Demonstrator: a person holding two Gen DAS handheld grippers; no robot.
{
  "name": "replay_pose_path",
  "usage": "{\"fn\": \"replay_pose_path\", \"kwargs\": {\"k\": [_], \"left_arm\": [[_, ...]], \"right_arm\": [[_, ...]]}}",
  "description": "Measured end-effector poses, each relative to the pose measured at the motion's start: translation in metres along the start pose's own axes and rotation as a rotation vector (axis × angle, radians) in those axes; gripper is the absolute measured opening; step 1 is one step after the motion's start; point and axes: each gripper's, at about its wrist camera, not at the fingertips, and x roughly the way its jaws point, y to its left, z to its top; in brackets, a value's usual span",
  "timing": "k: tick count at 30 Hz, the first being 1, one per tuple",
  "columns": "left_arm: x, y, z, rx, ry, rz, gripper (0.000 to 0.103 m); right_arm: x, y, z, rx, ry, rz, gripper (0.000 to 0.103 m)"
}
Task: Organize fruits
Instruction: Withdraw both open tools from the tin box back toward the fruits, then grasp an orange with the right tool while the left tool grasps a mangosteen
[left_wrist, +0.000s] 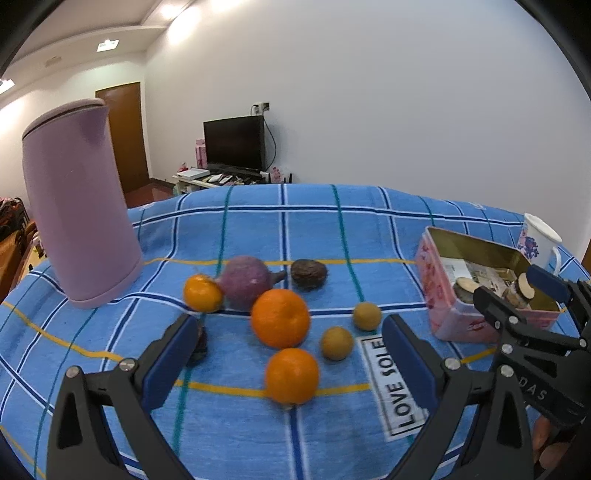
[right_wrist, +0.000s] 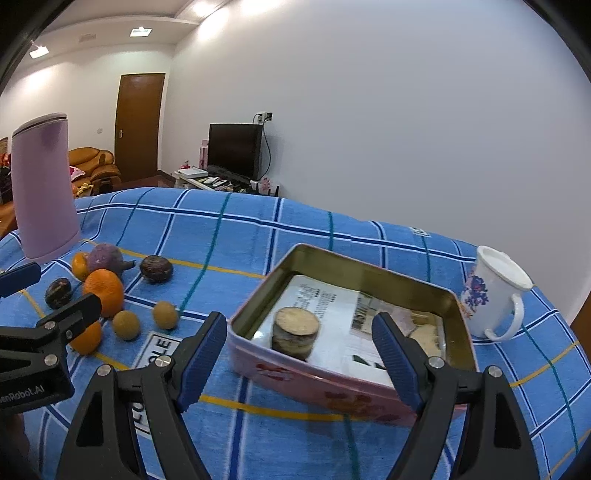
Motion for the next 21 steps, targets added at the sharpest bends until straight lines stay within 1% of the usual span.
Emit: {"fn": "replay_pose_path", "kwargs": {"k": [5,8,11,15,18,20,21], "left_arm": [[0.002,0.022,0.001,0.009,0.008,0.029,0.102],[0.002,0.040,0.003,0.009,0.008,0.054,0.102],[0.001,0.065,0.006,-0.021,0.002,0.077,0.102],[0.000,0.103,0.008,-0.110,0.006,0.098,0.102],[0.000,0.118,0.007,-0.136,0.010,0.116,0.102],[0.003,0.122,0.006,-0.130,0.017,0.135,0.102],[0.004,0.122,0.006,-0.125,0.022,0.147,0.102]], "right_arm": [[0.001,0.013,0.002,-0.007,0.004,0.030,0.082],[-0.002,0.021,0.001,-0.003,0.009,0.094,0.082],[-0.002,0.031,0.002,-0.006,0.020,0.160,0.082],[0.003,0.047,0.002,-0.022,0.059,0.233,0.082],[0.005,0.061,0.003,-0.039,0.081,0.283,0.082],[0.005,0.072,0.002,-0.057,0.089,0.308,0.076],[0.004,0.076,0.002,-0.066,0.093,0.323,0.067]]}}
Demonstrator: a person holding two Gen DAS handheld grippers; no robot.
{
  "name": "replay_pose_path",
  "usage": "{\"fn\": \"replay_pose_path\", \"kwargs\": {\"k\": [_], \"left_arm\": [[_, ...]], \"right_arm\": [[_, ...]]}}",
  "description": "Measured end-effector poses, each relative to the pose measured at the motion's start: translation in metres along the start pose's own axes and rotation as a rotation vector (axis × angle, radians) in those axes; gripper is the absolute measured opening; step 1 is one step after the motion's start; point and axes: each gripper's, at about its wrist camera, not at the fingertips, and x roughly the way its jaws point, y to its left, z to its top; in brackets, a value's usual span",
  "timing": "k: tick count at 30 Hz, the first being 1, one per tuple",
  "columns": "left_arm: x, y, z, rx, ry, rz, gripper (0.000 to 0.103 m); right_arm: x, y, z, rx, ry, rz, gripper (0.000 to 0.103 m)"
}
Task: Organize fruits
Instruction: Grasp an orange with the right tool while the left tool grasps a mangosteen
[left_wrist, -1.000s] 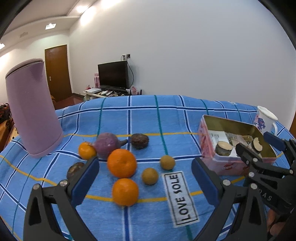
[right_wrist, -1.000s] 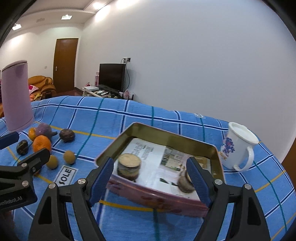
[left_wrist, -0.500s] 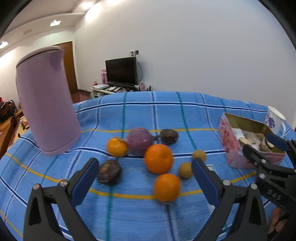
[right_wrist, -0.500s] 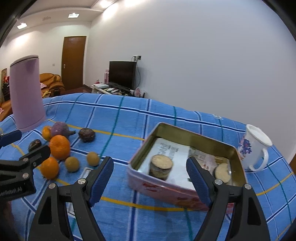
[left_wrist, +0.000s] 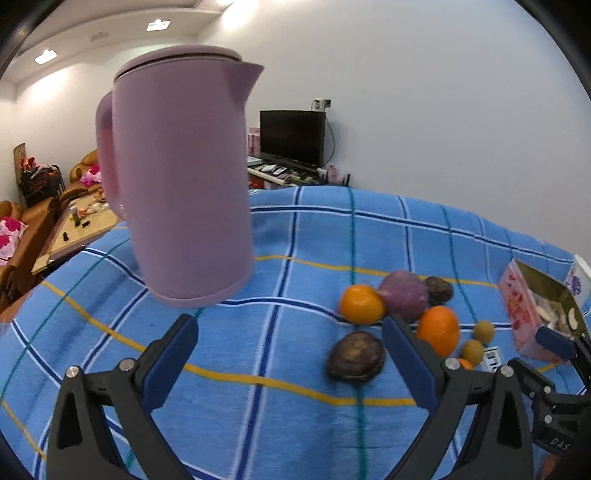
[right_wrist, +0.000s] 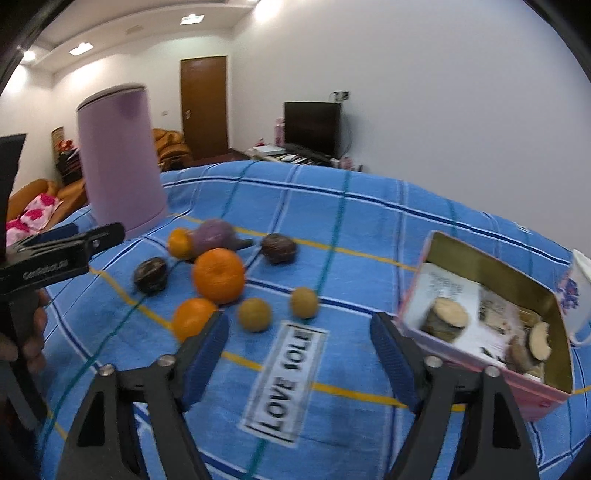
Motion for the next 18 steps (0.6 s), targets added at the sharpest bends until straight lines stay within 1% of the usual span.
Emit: {"fn": "replay_pose_path", "kwargs": {"k": [1,3,9,11,14,15,16,18], "left_arm": [[0.001,0.001,0.000,0.004,0.004,0.008,0.102],[0.003,0.003,0.000,0.008,0.016,0.015,0.102],[0.005,0.025,0.003,-0.040,0.026,0.035,0.102],[0.007,0.040,0.003,-0.087,0.031,0.038,0.101],[0.010,0.049,0.002,-0.131,0.038,0.032,0.101],[0.010,0.048,0.001,-0.132,0.040,0.028,0.101],[0.011,0.046,0.000,-0.125,0.041,0.020,0.101],[0.012,0.035,0.000,-0.083,0.041,0.001,0.101]], "right_arm": [[0.001,0.005,0.000,-0.009,0.008,0.016,0.061],[0.006,0.017,0.000,-0.029,0.038,0.064,0.056],[0.021,0.049,0.004,-0.043,0.091,0.178,0.056],[0.029,0.057,0.005,-0.041,0.121,0.194,0.056],[0.038,0.059,0.009,-0.022,0.145,0.186,0.055],[0.041,0.059,0.011,-0.013,0.150,0.192,0.055],[0.044,0.058,0.011,-0.003,0.159,0.198,0.052],[0.053,0.057,0.011,0.017,0.204,0.210,0.047]]}}
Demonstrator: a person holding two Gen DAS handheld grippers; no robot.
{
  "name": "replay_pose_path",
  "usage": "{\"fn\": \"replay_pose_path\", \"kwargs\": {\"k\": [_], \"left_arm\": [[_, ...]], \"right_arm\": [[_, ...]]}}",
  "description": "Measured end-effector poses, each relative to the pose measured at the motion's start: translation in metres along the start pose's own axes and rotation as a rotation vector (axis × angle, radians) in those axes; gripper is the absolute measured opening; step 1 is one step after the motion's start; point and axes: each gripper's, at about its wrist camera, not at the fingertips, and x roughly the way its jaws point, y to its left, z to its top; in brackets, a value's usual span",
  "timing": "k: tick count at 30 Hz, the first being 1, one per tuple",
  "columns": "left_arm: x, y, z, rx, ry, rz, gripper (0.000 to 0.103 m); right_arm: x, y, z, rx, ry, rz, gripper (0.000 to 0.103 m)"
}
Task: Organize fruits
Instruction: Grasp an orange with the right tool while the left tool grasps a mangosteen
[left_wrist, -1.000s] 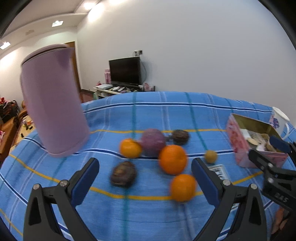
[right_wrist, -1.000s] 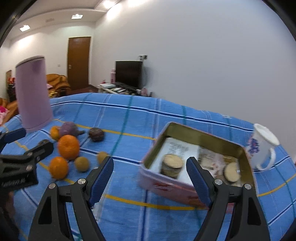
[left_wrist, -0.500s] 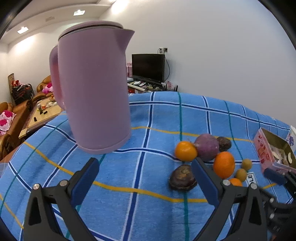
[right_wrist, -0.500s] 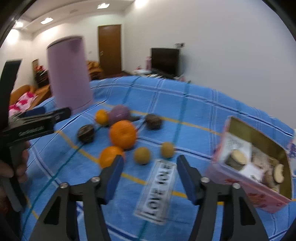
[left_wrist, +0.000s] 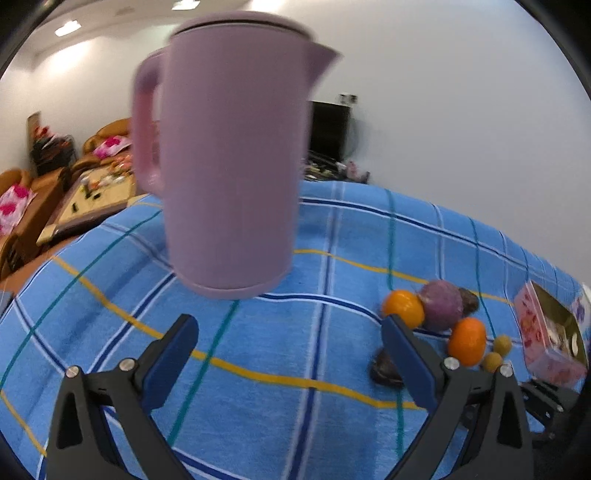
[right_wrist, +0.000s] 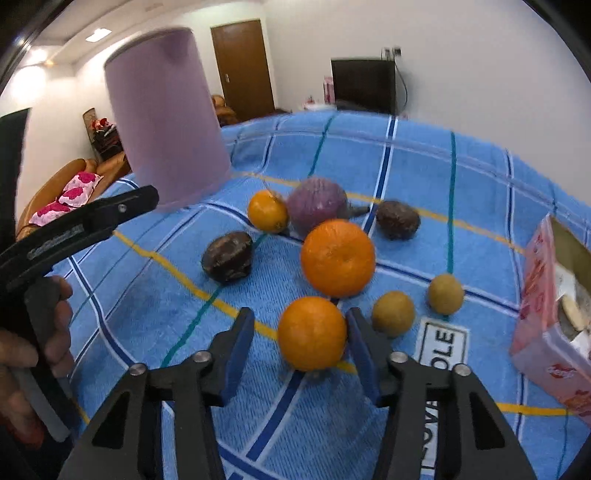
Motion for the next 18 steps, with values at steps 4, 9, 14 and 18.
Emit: {"fn": "replay_pose_path", "kwargs": {"k": [4,9,14,18], "left_arm": [[-0.001,-0.024,-0.004,0.098,-0.008,-0.005,0.101],[0.001,-0.035,-0.006,0.139,-0.002,-0.011,0.101],[0.004,-0.039,-0.008,0.140,0.016,-0.031,0.101],[0.009,-0.047,-0.010,0.135,0.053,-0.077,0.100]], "right_arm": [[0.002,-0.005,0.001,0.031,0.011,0.017,0.039],[-0.004,-0.003,-0.003,0.018,-0.001,0.033,0.038],[-0.030,-0.004,-0.009,0.001,-0.119,-0.017,0.038],[-0.053,-0.005,-0.011,-0.023,-0.227,-0.105,0.038]]}}
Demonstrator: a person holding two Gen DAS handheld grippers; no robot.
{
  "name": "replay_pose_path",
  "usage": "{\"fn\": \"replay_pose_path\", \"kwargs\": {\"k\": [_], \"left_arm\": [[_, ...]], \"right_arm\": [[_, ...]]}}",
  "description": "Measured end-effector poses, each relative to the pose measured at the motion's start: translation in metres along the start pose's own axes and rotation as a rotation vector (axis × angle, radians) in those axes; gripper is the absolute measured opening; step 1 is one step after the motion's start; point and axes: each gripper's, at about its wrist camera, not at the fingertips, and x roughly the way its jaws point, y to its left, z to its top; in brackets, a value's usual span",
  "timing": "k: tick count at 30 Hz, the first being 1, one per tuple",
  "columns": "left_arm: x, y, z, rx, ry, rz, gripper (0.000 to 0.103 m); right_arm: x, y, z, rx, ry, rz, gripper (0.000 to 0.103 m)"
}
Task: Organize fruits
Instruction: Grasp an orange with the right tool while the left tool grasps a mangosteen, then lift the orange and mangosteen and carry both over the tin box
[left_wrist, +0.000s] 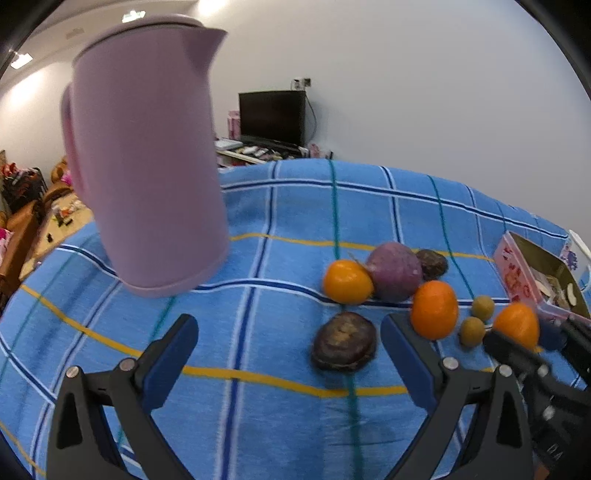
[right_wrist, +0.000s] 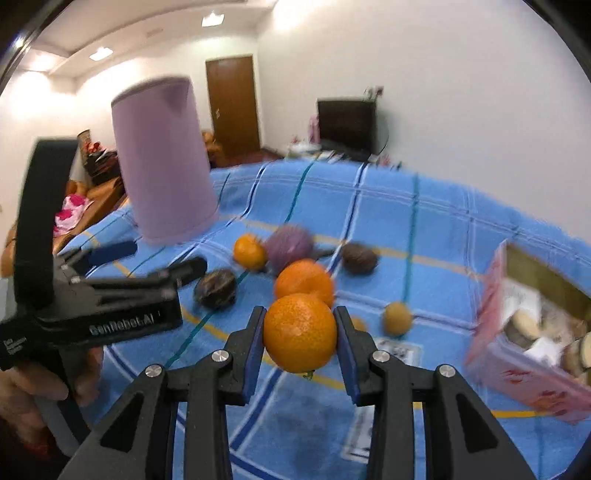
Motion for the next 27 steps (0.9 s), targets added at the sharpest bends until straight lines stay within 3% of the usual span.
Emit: {"fn": "replay_pose_path", "kwargs": {"k": [9,14,18,20,22,27], "left_arm": [[0.025,-0.025,0.000,0.047,0.127,-0.028,0.085],[0.041,-0.025,-0.002,0.047,0.213,-0.026,0.067],[0.041,-0.029,-0.003,0.063,0.211,-0.012,0.066],[0.039,-0.030,-0.003,0.067,0.205,-0.027,0.052],[0.038,-0.031,-0.003,0.068,0.200,-0.044,0.045],[0.032,-0.026,-0.002,0.046,0.179,-0.034,0.045]], "right_arm": [[-0.013,-0.006,0.006,-0.004,-0.060,-0.051,0.038],[-0.017,-0.011,0.006,0.013,-0.065,-0.047,0.039],[-0.015,-0.010,0.006,0.016,-0.060,-0.043,0.039],[-0.014,-0.009,0.006,0.013,-0.061,-0.043,0.039],[-0.015,-0.009,0.006,0.013,-0.065,-0.045,0.038],[-0.014,-0.010,0.006,0.012,-0.075,-0.059,0.039]]}}
